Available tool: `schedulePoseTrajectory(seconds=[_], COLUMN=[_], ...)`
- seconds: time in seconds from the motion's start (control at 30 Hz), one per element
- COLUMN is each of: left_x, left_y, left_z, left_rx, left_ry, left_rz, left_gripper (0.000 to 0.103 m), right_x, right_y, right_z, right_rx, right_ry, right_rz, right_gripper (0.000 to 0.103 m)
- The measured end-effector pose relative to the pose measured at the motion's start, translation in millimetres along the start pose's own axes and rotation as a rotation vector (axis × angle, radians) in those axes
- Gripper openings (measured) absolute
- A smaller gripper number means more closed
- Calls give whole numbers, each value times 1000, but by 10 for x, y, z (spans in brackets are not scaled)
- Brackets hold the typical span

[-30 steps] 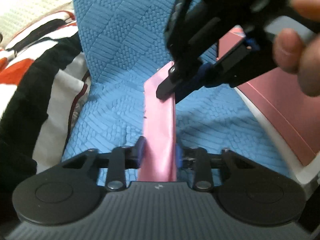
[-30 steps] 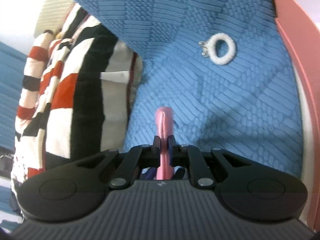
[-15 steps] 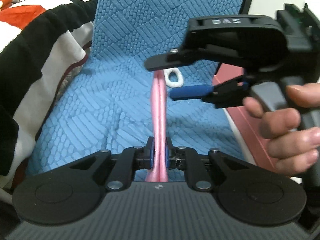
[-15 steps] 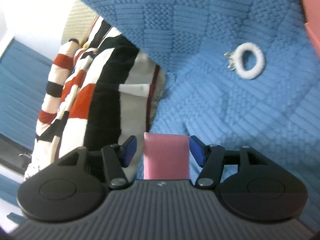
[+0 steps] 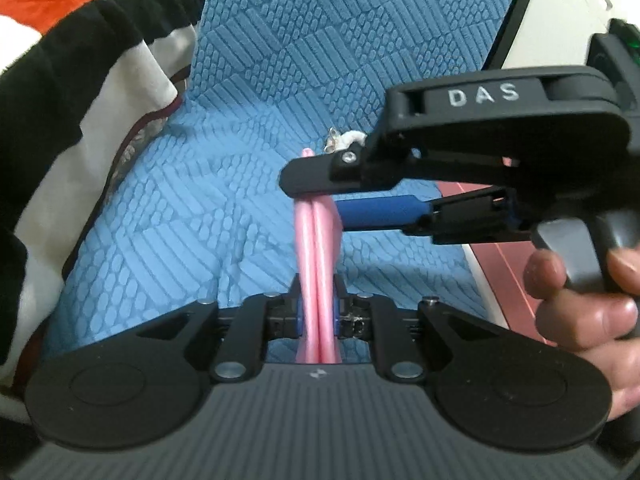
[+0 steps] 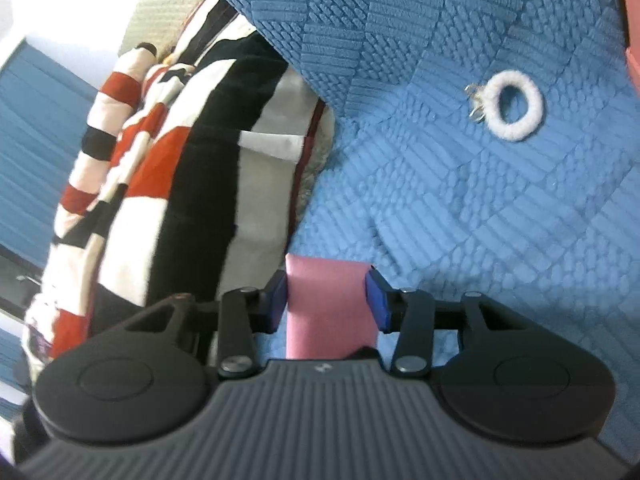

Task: Organize objects
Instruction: 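Open the right gripper and move it to the white fluffy ring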

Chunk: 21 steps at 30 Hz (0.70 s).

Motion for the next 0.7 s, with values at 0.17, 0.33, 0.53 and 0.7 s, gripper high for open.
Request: schedulePoseTrajectory(seconds=[0.17, 0.33, 0.53, 0.7], left_x=[-10, -20, -61, -87], left_y=[-82, -119, -99, -122], left_z=[108, 220, 192, 213], left_rx=[-37, -18, 1, 3], left_ry=[26, 81, 67, 80], left_rz=[15, 17, -7, -19], left_gripper=[13, 13, 13, 13], right_x=[-103, -350, -629, -810], right_y=[144, 238, 56, -263], right_z=[4, -110, -290, -339], right_rx=[16, 79, 221, 284], right_ry=[51, 57, 64, 117], right_rz=[-83, -203, -293, -302], right_gripper=[54, 78, 78, 78])
Point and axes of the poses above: each gripper's, at about its wrist camera, not at the fingertips, and y roughly against the way its jaws point, z to its left, x to its underside, the point moved 1 cm from there along -y, roughly the way its jaws point, and after that the axes turned 15 degrees about -y, right-handed, at the moved point
